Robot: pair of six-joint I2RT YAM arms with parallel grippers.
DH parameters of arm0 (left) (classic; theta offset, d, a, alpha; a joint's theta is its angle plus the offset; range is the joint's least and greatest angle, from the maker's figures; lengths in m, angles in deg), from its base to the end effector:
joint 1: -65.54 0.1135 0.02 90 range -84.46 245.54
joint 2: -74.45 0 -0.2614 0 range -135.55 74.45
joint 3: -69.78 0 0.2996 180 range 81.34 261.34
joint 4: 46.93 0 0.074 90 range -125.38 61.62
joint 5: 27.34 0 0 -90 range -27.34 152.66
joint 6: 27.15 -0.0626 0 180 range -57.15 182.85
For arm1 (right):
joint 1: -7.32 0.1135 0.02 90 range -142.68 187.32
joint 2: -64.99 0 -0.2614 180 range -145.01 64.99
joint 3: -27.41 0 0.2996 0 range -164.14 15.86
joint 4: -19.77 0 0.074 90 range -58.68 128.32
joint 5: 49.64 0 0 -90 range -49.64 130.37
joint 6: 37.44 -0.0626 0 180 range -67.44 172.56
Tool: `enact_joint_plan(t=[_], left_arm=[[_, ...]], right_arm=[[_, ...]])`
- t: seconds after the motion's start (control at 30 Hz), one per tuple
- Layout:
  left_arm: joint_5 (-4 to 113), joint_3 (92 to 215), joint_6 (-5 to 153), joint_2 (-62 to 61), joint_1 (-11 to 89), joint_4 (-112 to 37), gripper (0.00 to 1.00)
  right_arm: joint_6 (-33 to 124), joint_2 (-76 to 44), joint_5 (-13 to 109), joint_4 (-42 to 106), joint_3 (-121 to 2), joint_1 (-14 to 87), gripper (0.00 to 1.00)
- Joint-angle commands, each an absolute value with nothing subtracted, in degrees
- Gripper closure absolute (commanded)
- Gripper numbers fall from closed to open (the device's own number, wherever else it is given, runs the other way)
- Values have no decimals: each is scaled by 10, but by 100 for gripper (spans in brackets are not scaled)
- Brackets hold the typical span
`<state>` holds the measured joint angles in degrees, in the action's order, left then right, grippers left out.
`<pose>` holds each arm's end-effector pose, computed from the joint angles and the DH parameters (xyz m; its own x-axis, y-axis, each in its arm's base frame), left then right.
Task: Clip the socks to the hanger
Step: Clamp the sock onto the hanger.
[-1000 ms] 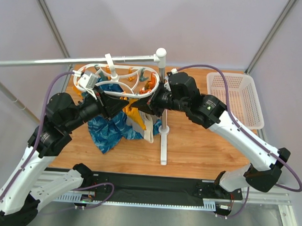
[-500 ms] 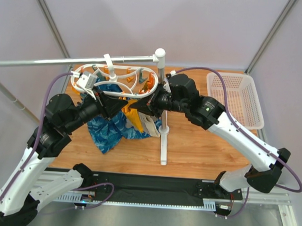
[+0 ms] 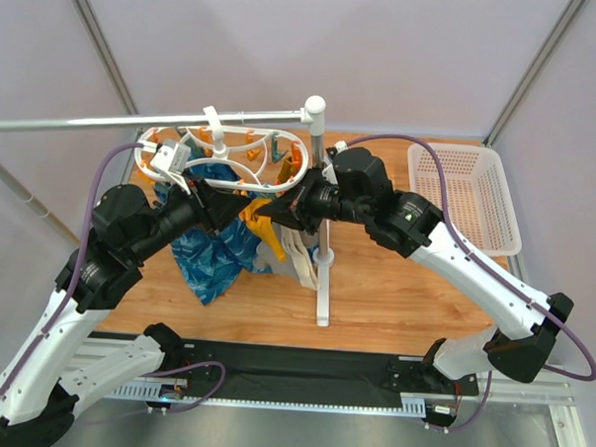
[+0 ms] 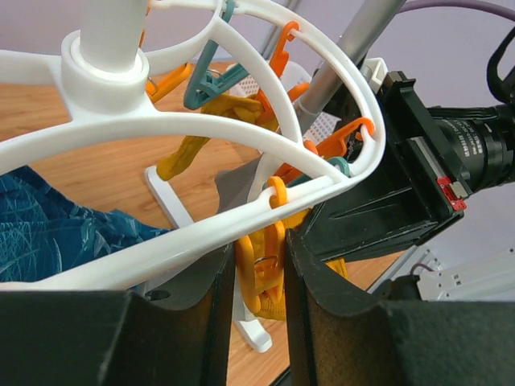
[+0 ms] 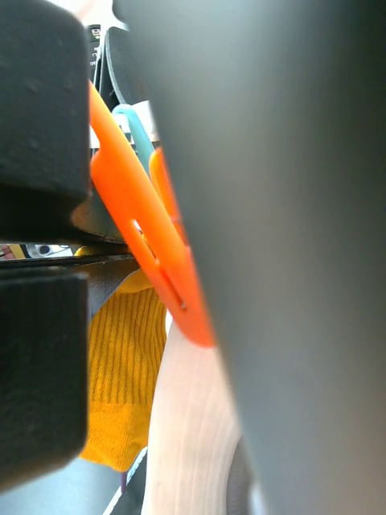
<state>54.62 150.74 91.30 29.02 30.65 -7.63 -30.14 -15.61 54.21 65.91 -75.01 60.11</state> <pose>0.1722 -0.1308 0.4649 -0.3718 -0.3158 -0.8729 0.5729 0.6618 -0.4834 0.2168 0.3103 0.4272 -0.9295 0.3684 -0.0180 0.1320 0.3779 0.9164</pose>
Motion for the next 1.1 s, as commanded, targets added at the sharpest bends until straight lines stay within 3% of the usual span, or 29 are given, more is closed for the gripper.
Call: enact_joint_plan(t=[0.0,1.07], left_arm=[[568,1509,927,289,303,-50,100],[584,1473,962,325,303,-110,100]], right_arm=[[-301,-158,584,626,-765,608,100],[-341,-130,596,568,-716,621,100]])
